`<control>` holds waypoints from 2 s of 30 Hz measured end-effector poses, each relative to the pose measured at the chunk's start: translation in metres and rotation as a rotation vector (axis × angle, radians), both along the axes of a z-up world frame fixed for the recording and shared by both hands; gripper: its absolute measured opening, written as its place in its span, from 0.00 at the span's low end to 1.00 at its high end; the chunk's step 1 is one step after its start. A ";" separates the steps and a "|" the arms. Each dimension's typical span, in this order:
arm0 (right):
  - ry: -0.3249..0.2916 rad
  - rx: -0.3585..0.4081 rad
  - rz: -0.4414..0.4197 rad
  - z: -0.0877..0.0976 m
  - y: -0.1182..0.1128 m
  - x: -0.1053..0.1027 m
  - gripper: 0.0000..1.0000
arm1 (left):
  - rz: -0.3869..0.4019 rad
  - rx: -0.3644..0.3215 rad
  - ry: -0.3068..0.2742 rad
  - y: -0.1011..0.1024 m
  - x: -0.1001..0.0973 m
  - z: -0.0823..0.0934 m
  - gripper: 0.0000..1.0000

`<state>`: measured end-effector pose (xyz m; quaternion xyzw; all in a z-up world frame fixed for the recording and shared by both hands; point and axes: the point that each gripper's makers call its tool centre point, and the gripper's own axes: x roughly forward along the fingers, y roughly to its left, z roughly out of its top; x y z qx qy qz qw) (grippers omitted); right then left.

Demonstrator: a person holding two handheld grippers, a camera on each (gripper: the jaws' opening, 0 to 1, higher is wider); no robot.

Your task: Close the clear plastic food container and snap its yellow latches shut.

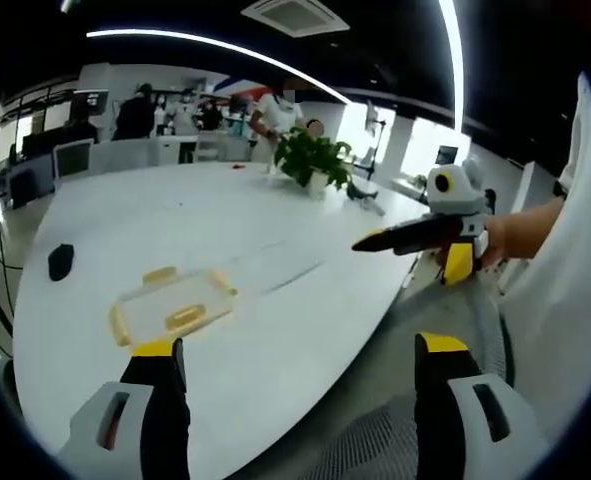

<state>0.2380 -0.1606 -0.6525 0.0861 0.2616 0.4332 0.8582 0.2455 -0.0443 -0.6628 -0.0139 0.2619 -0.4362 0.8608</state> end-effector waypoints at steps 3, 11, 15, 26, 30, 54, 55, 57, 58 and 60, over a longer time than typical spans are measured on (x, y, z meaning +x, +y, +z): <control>0.004 0.001 -0.008 0.000 -0.001 0.001 0.99 | 0.003 0.002 0.003 0.000 0.000 -0.001 0.95; -0.006 0.002 -0.014 0.001 -0.002 0.002 0.99 | 0.001 0.005 -0.002 0.000 0.000 -0.001 0.95; -0.006 0.003 -0.014 0.001 -0.002 0.002 0.99 | 0.001 0.007 -0.003 0.000 0.000 -0.001 0.94; -0.007 0.003 -0.015 0.001 -0.002 0.001 0.99 | -0.006 0.013 -0.002 -0.001 -0.001 -0.002 0.94; -0.008 0.003 -0.013 0.002 -0.002 0.001 0.99 | -0.002 0.011 -0.005 0.000 -0.001 -0.001 0.94; -0.065 0.006 0.014 0.018 0.005 0.005 0.95 | -0.001 0.006 -0.023 0.006 0.011 0.014 0.95; -0.067 0.007 0.015 0.019 0.005 0.007 0.95 | -0.001 0.009 -0.025 0.007 0.013 0.014 0.95; -0.076 0.002 0.021 0.021 0.006 0.010 0.96 | 0.000 0.012 -0.026 0.009 0.015 0.015 0.95; -0.079 0.002 0.025 0.022 0.007 0.012 0.96 | 0.000 0.007 -0.020 0.010 0.016 0.015 0.95; -0.077 0.002 0.030 0.022 0.007 0.015 0.96 | 0.000 0.010 -0.028 0.012 0.019 0.017 0.96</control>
